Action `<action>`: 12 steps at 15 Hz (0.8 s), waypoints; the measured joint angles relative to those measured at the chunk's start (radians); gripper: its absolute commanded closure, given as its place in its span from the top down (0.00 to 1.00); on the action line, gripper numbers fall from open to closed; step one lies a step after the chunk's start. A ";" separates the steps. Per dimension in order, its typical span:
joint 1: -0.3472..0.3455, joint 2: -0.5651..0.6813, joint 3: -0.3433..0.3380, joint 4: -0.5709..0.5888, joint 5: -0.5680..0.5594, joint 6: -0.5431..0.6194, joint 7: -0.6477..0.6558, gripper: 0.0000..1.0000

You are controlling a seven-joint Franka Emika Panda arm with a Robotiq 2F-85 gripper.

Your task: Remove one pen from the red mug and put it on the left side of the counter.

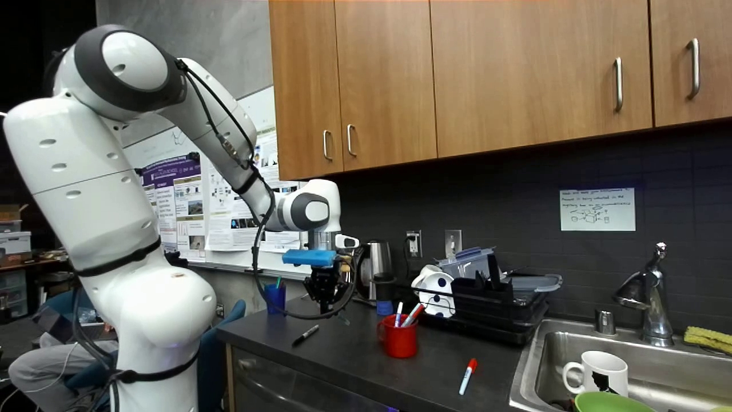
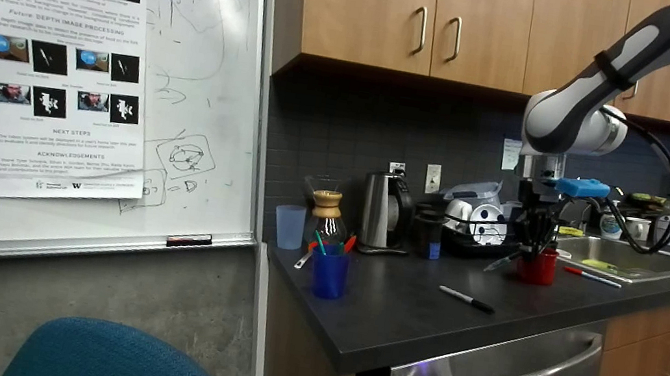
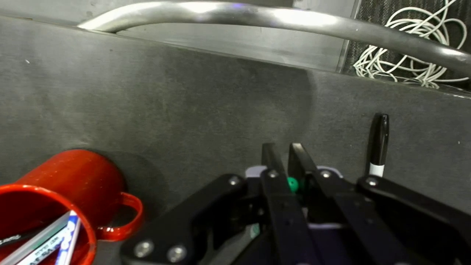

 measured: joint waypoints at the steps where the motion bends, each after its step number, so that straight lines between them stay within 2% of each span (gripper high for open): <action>1: 0.003 0.012 0.004 -0.001 -0.003 0.008 0.002 0.03; 2: 0.006 0.023 0.007 -0.001 -0.007 0.014 0.003 0.04; 3: 0.010 0.034 0.010 -0.001 -0.010 0.019 0.003 0.37; 4: 0.014 0.044 0.012 -0.001 -0.014 0.020 0.003 0.38; 7: 0.023 0.066 0.015 0.000 -0.020 0.021 0.003 0.54; 12: 0.025 0.081 0.015 0.003 -0.021 0.018 0.002 0.88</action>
